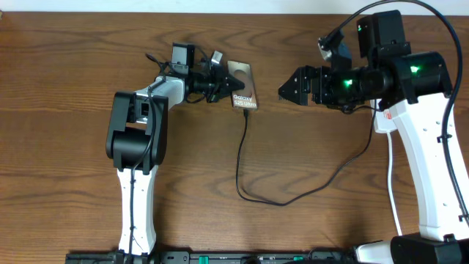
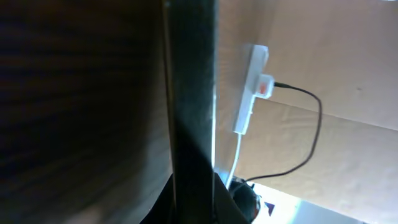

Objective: Plug charger to phone and switch on socket
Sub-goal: 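Lower the phone with the left gripper and lay it flat on the table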

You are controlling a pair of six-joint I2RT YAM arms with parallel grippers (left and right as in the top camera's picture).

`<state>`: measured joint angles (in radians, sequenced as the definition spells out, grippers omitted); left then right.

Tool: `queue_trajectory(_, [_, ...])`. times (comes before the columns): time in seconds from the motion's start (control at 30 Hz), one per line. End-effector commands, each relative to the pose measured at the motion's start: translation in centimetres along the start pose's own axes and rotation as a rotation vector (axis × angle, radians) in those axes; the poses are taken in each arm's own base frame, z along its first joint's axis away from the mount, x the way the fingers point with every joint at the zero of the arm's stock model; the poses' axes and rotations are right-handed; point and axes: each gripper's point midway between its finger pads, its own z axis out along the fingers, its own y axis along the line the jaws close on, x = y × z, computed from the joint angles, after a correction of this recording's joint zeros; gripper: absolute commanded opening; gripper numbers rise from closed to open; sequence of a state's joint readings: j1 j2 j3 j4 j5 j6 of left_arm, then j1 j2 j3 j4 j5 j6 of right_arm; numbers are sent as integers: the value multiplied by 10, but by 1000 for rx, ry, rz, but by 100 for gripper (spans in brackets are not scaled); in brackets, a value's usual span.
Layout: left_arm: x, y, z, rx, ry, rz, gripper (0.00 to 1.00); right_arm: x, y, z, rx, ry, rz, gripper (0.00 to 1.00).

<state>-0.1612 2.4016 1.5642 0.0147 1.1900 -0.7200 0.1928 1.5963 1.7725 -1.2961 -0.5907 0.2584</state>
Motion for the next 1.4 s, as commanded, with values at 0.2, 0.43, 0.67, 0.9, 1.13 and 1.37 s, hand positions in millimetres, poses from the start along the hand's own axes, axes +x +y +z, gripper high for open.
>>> queue_trajectory(0.2, [-3,-5,0,-2,-9,117,7,-2,4,-5,-5,-18,-24,99])
queue_trajectory(0.43, [-3,18,-1,-108,-36,84,8,-2,4,-5,-5,-16,-22,99])
queue_trajectory(0.67, [0,31,-3,-165,-40,72,23,-2,4,-5,-5,-15,-22,99])
queue_trajectory(0.9, [-1,34,-4,-182,-46,82,32,-1,3,-5,-4,-12,-20,99])
queue_trajectory(1.13, [0,60,-11,-316,-74,48,46,2,3,-5,-1,0,-30,99])
queue_trajectory(1.37, [5,86,-21,-457,-80,28,50,3,2,-5,1,3,-36,99])
